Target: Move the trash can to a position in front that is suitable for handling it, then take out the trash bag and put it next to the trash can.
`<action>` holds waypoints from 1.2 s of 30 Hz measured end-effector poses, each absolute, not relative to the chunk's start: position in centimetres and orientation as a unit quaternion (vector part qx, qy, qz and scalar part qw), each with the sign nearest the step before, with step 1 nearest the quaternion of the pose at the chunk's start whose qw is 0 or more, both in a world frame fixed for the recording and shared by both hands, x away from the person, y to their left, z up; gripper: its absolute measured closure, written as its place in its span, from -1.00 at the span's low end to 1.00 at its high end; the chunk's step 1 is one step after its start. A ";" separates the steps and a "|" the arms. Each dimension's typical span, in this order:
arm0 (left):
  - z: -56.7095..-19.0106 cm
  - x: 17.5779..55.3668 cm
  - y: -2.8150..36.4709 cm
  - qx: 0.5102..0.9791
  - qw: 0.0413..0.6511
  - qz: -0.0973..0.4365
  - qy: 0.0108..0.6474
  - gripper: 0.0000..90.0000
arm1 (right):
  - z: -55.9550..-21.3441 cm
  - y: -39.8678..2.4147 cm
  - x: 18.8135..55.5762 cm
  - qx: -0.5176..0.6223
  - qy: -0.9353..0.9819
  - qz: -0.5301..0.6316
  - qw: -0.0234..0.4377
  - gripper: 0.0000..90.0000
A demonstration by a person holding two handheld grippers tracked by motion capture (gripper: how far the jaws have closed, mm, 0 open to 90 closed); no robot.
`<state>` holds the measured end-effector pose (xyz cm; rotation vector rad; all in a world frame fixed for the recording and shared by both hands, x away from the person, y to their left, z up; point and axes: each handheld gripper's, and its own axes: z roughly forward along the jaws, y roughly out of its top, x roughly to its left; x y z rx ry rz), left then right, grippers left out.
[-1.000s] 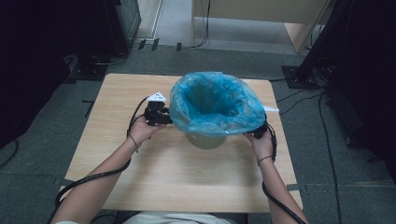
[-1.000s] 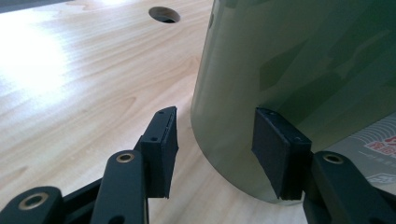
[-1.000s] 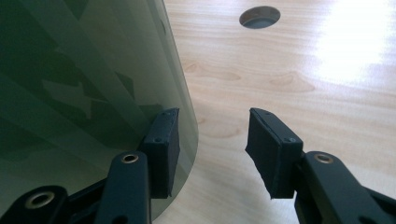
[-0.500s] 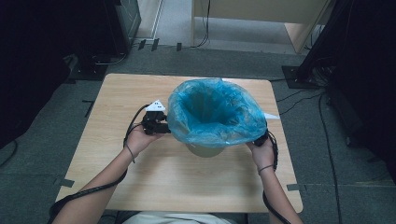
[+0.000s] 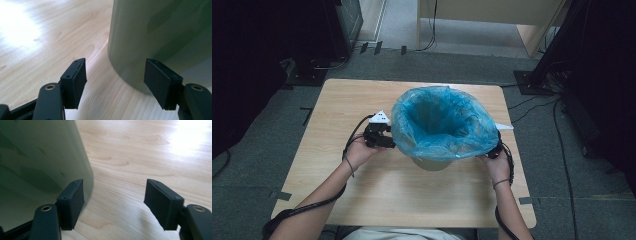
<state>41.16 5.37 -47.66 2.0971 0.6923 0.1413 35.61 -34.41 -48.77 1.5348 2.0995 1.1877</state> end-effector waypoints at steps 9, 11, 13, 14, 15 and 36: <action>-48.2 41.6 6.0 0.846 0.438 0.030 0.301 -0.32 | -48.5 -35.5 35.2 0.530 0.730 0.412 0.126 -0.47; -48.2 41.7 6.1 0.846 0.439 0.019 0.303 -0.32 | -48.4 -35.5 35.1 0.529 0.732 0.409 0.127 -0.49; -48.2 41.8 6.3 0.845 0.438 0.010 0.307 -0.34 | -48.2 -35.8 35.0 0.525 0.735 0.413 0.116 -0.49; -48.3 41.8 6.4 0.844 0.437 0.014 0.310 -0.34 | -48.2 -35.9 34.9 0.524 0.736 0.414 0.113 -0.51; -48.3 41.9 6.5 0.845 0.435 0.017 0.309 -0.34 | -48.0 -36.2 34.7 0.517 0.739 0.416 0.111 -0.54; -47.2 42.4 7.8 0.833 0.452 0.024 0.319 -0.35 | -44.9 -37.6 32.4 0.482 0.760 0.415 0.133 -0.42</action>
